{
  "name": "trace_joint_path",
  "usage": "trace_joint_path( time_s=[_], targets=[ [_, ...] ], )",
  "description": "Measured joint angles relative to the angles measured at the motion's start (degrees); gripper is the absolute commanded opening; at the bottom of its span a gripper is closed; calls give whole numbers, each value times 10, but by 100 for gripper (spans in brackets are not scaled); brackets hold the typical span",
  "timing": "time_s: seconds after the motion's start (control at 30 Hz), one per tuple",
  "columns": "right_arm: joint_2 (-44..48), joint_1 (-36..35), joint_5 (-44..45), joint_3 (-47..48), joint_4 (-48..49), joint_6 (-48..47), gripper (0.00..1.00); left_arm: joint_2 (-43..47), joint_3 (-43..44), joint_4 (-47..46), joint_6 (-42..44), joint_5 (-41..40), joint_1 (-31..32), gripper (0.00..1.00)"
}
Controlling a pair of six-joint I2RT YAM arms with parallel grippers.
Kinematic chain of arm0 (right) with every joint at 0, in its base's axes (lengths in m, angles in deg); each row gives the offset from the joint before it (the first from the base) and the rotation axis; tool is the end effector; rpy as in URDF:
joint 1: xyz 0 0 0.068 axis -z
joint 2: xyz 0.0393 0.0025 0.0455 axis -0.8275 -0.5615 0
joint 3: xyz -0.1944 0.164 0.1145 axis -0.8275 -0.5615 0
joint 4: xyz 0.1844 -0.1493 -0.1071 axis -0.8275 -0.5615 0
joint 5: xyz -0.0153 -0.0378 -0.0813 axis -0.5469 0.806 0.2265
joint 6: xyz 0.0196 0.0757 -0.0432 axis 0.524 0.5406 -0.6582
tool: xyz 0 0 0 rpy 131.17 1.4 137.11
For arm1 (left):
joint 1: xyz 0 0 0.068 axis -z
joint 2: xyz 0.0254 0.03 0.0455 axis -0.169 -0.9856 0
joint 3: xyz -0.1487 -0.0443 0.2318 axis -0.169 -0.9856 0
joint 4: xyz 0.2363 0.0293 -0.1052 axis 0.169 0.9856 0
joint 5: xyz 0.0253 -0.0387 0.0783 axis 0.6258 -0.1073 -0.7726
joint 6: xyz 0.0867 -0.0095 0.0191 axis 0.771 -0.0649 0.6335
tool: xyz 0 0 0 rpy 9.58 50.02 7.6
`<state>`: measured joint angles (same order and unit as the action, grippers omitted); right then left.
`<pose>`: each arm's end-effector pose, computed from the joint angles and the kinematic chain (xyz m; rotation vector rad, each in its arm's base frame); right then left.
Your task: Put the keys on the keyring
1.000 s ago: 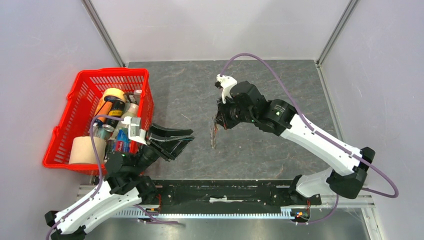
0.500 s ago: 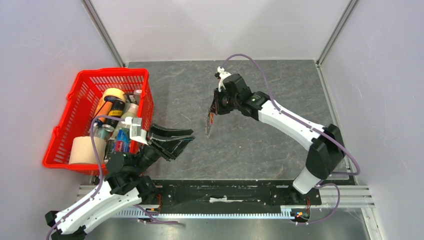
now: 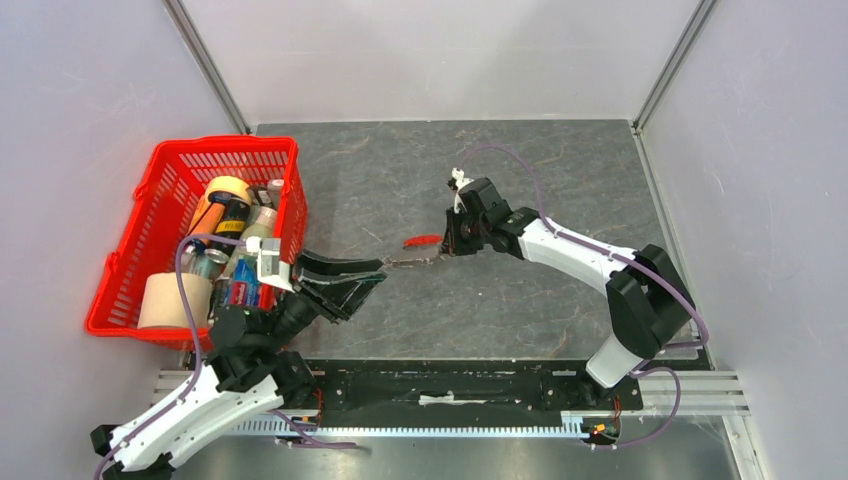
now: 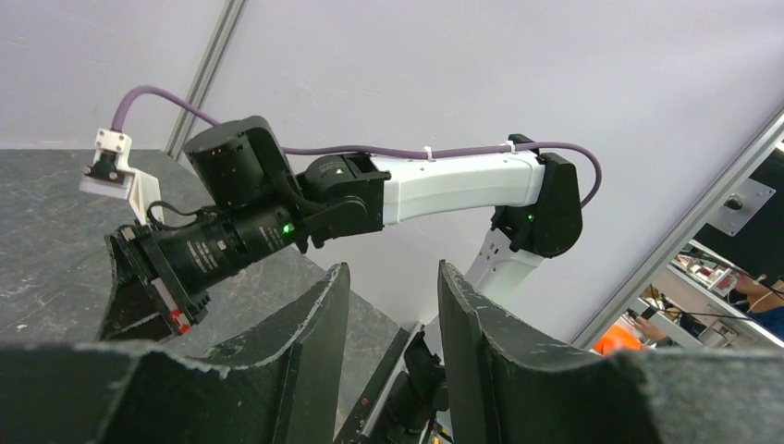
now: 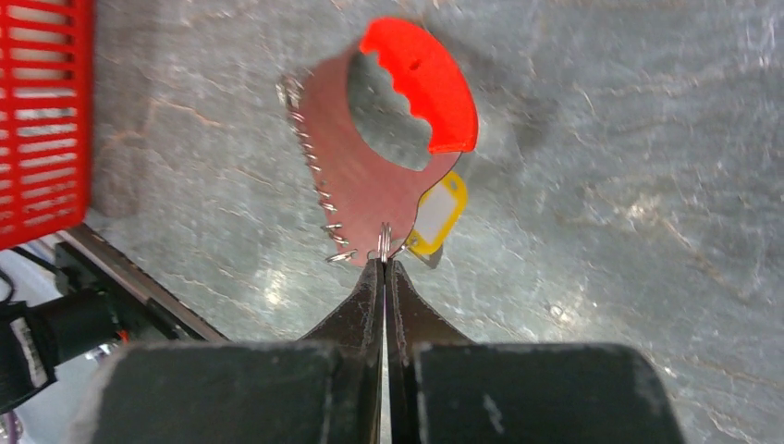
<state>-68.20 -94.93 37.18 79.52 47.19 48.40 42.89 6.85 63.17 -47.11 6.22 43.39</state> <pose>0.2918 0.2555 0.2160 -0.3097 2.4555 0.7646 0.0729 -0.1027 0.3619 0.2237 1.2106 -1.4005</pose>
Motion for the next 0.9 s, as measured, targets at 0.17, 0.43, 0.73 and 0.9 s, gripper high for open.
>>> trace_joint_path(
  time_s=[0.17,0.43,0.73,0.9],
  targets=[
    [1,6,15,-31,-13,-2,0,-11,1,0,1,0,0,47],
    [-1,26,61,-36,-38,-3,0,-27,1,0,1,0,0,46],
    [-20,60,109,-35,-68,-2,40,-31,1,7,2,-11,0,46],
    [-30,61,120,-34,-89,-1,54,-40,1,19,5,-24,0,46]
  ],
)
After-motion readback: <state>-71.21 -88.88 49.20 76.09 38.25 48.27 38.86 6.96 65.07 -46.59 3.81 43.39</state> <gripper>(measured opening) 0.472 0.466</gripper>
